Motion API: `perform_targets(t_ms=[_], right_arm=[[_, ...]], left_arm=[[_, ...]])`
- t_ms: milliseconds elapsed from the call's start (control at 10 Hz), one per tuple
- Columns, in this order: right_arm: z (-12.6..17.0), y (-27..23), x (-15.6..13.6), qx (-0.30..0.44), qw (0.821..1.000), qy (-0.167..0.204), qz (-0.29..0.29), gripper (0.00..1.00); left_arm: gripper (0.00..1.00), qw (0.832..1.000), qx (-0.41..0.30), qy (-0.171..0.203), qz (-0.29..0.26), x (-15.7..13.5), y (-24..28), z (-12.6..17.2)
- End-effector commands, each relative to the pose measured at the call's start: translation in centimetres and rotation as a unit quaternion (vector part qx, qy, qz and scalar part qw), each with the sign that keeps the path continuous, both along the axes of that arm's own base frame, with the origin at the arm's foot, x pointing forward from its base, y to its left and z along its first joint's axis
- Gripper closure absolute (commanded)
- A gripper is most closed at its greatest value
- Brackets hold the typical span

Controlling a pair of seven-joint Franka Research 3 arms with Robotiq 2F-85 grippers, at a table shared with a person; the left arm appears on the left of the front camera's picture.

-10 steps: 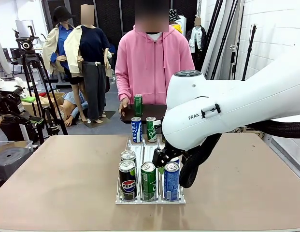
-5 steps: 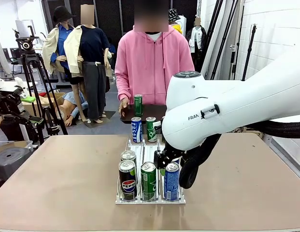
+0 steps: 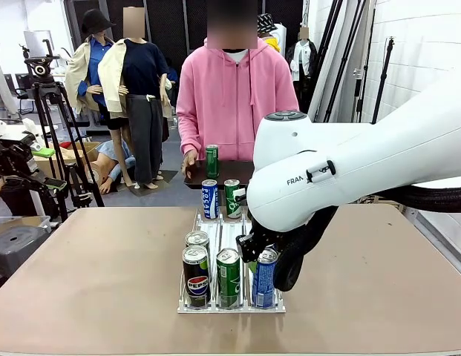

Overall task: Retrieve and hand over the desired beverage to the person.
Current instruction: Pick up another can of the same type that the person held from the Automatic Can Dispenser.

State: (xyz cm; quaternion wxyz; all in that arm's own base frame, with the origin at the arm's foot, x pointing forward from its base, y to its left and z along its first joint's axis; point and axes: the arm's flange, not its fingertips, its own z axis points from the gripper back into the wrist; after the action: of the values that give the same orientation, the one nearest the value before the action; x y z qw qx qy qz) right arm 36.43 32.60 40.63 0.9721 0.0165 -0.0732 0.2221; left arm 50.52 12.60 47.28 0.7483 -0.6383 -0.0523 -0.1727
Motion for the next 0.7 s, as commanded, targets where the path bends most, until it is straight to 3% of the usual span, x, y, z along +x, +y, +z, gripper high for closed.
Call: perform_targets(t_ms=[0, 200, 600], right_arm=[[-0.08, 0.04, 0.10, -0.001, 1.000, 0.022, -0.003, 1.00], [0.01, -0.01, 0.01, -0.001, 1.000, 0.001, 0.000, 1.00], [0.01, -0.01, 0.01, -0.001, 1.000, 0.001, 0.000, 1.00]], left_arm=[[0.00, 1.000, 0.002, 0.000, 0.005, -0.18, -0.04, -0.02], [0.00, 1.000, 0.002, 0.000, 0.005, -0.18, -0.04, -0.02], [0.00, 1.000, 0.002, 0.000, 0.005, -0.18, -0.04, -0.02]])
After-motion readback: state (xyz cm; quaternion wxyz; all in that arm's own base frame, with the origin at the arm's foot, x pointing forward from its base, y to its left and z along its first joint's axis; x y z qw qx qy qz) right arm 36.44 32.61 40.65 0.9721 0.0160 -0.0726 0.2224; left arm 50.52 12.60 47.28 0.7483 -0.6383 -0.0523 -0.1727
